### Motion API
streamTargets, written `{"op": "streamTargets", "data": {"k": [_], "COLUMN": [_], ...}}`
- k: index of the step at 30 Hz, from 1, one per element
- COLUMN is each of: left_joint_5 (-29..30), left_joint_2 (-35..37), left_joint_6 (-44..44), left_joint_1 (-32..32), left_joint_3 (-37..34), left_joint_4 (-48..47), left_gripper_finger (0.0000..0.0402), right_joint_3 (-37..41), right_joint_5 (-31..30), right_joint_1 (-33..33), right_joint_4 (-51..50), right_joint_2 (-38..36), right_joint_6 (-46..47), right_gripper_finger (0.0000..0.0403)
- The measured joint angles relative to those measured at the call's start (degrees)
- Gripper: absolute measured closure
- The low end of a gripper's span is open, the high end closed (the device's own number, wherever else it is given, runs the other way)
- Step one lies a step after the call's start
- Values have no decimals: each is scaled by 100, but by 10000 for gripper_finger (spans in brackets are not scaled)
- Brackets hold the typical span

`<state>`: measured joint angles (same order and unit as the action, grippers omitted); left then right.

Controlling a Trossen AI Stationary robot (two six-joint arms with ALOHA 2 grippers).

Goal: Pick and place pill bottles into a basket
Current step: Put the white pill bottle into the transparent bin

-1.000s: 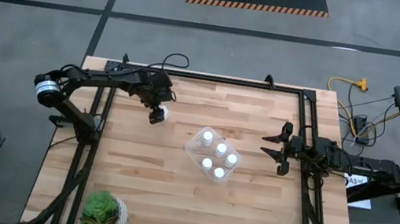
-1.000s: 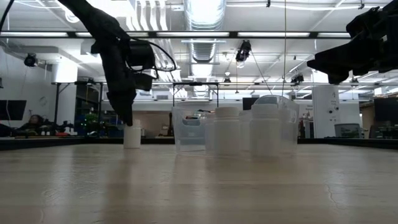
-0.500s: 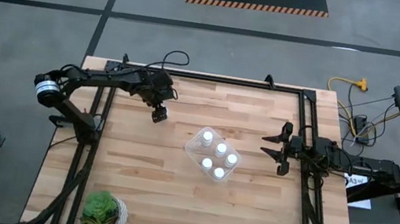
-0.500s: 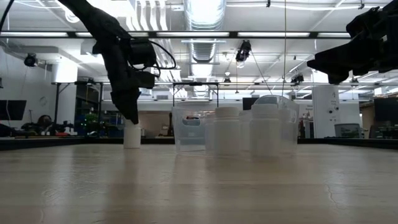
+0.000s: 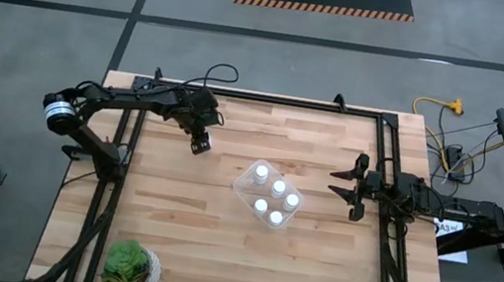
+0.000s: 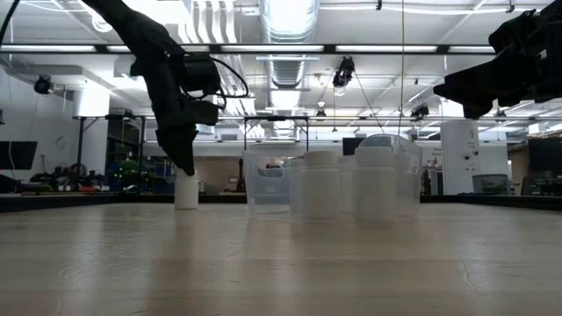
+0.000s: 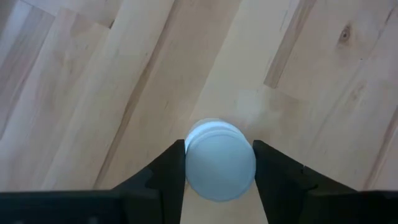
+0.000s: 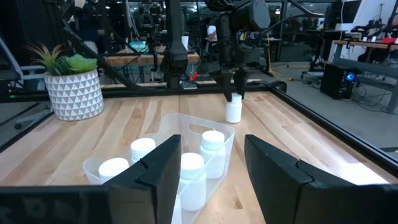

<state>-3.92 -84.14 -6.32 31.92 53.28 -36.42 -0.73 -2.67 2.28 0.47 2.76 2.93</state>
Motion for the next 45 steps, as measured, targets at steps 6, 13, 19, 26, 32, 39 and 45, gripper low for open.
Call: {"op": "streamTargets", "data": {"k": [6,13,19,26,32,39,45], "left_joint_5": [-1,-75,-12,178,452,604,633], "left_joint_2": [2,141,351,399,416,450,450], "left_joint_6": [249,559,844,1134,1489,1903,2059], "left_joint_1": [-2,-163,-451,-958,-1398,-1849,-2156], "left_joint_3": [36,303,632,1112,1442,1620,1665], "left_joint_4": [-20,-214,-599,-1084,-1496,-1571,-1565], "left_gripper_finger": [258,258,258,258,258,258,258], "right_joint_3": [0,0,0,0,0,0,0], "right_joint_5": [0,0,4,2,-1,-1,-1], "right_joint_1": [0,0,0,-2,0,0,0], "right_joint_4": [0,-2,0,0,0,0,0], "right_joint_2": [0,0,2,-2,-2,-2,-4], "right_joint_6": [-8,-1,-10,0,-7,-2,-2], "right_gripper_finger": [236,236,236,236,236,236,236]}}
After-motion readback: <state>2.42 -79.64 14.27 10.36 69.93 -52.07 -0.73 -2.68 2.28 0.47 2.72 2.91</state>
